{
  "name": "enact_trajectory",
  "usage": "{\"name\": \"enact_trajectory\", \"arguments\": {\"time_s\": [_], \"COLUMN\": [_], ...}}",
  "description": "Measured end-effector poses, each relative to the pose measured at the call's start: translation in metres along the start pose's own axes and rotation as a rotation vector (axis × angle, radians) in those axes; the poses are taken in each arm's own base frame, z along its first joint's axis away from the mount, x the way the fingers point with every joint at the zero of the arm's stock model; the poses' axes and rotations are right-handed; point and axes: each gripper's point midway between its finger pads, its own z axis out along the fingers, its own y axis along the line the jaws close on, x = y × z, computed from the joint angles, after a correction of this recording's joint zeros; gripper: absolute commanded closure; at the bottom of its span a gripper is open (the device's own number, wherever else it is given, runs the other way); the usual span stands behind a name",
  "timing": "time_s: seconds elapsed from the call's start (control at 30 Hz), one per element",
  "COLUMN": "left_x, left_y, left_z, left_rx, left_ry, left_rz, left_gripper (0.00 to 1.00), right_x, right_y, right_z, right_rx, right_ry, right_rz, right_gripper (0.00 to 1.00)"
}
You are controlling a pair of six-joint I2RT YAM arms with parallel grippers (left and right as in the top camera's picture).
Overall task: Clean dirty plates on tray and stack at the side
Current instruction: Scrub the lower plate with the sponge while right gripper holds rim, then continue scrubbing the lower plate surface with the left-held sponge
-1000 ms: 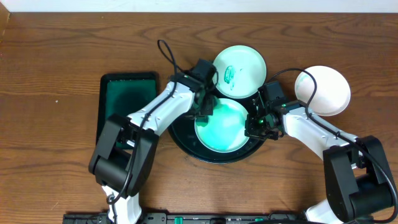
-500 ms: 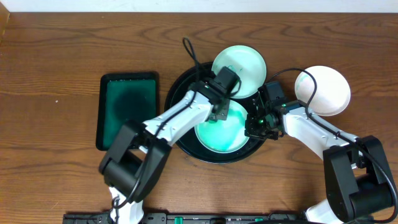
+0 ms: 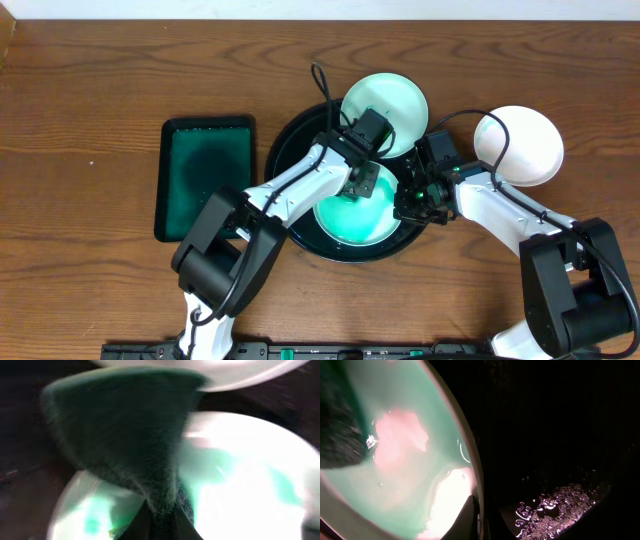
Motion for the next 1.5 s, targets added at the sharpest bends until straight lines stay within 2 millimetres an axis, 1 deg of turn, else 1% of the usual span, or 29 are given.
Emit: {"name": "enact_trajectory", "arguments": {"time_s": [0.13, 0.2, 0.23, 0.37, 0.53, 0.63, 0.73, 0.9, 0.97, 1.07, 1.3, 1.5], "left_x": [0.008, 0.016, 0.017, 0.019, 0.021, 0.025, 0.033, 0.042, 0.042, 0.039, 0.037, 0.034], "left_y": [-0.033, -0.050, -0.053, -0.056, -0.052, -0.041, -0.021, 0.021, 0.044, 0.061, 0.071, 0.067], "left_z": [0.000, 0.000, 0.000, 0.000, -0.001, -0.002, -0.003, -0.008, -0.010, -0.011, -0.012, -0.010], "left_rx": [0.125, 0.185, 0.199, 0.233, 0.224, 0.202, 0.179, 0.152, 0.140, 0.158, 0.188, 0.217], "left_ry": [0.026, 0.048, 0.054, 0.063, 0.080, 0.116, 0.176, 0.260, 0.279, 0.280, 0.290, 0.271], "left_rz": [0.098, 0.141, 0.153, 0.169, 0.155, 0.115, 0.042, -0.106, -0.178, -0.264, -0.347, -0.301], "left_gripper": [0.93, 0.92, 0.93, 0.93, 0.93, 0.93, 0.93, 0.93, 0.93, 0.93, 0.93, 0.93], "right_x": [0.000, 0.000, 0.001, 0.002, 0.002, 0.002, 0.002, 0.002, 0.002, 0.002, 0.003, 0.003], "right_y": [0.000, 0.000, -0.001, -0.002, -0.003, -0.003, -0.002, -0.002, -0.002, -0.002, 0.002, 0.003], "right_z": [0.000, 0.000, 0.000, -0.001, -0.001, -0.001, -0.001, -0.001, -0.001, -0.001, 0.001, 0.001], "right_rx": [0.001, 0.002, 0.004, 0.011, 0.012, 0.012, 0.012, 0.012, 0.012, 0.012, -0.013, -0.016], "right_ry": [0.000, 0.002, 0.007, 0.011, 0.011, 0.010, 0.011, 0.011, 0.011, 0.010, 0.020, 0.020], "right_rz": [0.000, 0.000, 0.003, 0.004, 0.003, 0.003, 0.003, 0.001, 0.002, 0.002, -0.001, -0.001], "right_gripper": [0.99, 0.99, 0.99, 0.99, 0.99, 0.99, 0.99, 0.99, 0.99, 0.99, 0.99, 0.99]}}
